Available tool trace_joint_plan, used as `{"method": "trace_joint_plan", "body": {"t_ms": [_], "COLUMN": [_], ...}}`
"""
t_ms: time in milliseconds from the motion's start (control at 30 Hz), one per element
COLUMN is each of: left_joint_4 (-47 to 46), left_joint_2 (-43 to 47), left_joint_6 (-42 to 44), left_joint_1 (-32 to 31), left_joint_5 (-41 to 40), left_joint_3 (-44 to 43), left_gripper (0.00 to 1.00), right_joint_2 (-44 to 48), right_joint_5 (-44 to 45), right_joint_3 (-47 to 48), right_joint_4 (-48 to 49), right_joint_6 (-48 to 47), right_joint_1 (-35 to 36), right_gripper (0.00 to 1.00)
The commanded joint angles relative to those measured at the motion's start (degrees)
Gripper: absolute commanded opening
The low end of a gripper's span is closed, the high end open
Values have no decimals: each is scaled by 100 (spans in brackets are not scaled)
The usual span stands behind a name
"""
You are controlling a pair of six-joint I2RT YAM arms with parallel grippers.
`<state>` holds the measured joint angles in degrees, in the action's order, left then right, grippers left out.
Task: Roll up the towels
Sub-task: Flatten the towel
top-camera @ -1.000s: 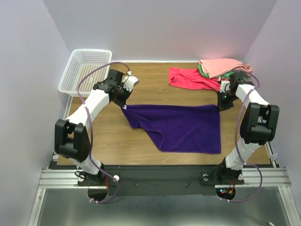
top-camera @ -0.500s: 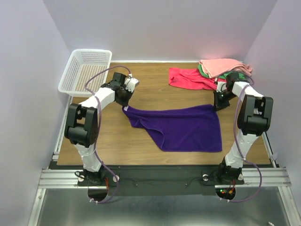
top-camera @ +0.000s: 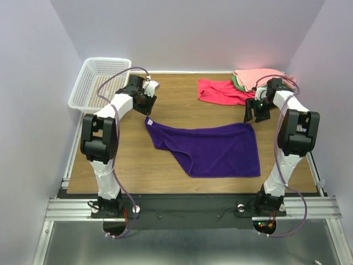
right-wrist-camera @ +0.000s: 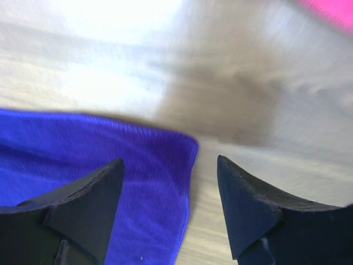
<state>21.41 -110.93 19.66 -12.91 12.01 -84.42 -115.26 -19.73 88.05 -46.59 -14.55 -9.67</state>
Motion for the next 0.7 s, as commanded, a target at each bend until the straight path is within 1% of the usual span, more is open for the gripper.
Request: {"method": "trace_joint_plan", "body": {"t_ms": [0,200,367,500,600,633,667], "left_joint_4": [346,487,566,619,645,654,663], "left_joint_2": [81,-130,-209,-271,-297,-297,-297], "left_joint_6": [108,91,55,47,38,29,29], "left_joint_1": [165,253,306,306,306,306,306], "left_joint_5": [73,135,267,311,363,381,407], "left_joint_3": [-294,-268,-259,-276,-259,-233,-224], "left_gripper": [52,52,52,52,52,52,52], "right_joint_2": [-250,-532,-453,-436,-340,-330,-304], "right_joint_5": [-101,-242,-531,-699,-839,-866,-875], "right_joint_3": [537,661,354,117,-51,-121,-130], "right_joint_4": [80,88,36,-43,-87,-87,-96], "right_joint_6": [127,215,101,40,-31,-39,-40], "right_joint_1": [-17,-17,-17,-17,-17,-17,-17], "right_gripper": [71,64,60,52,43,34,28]}}
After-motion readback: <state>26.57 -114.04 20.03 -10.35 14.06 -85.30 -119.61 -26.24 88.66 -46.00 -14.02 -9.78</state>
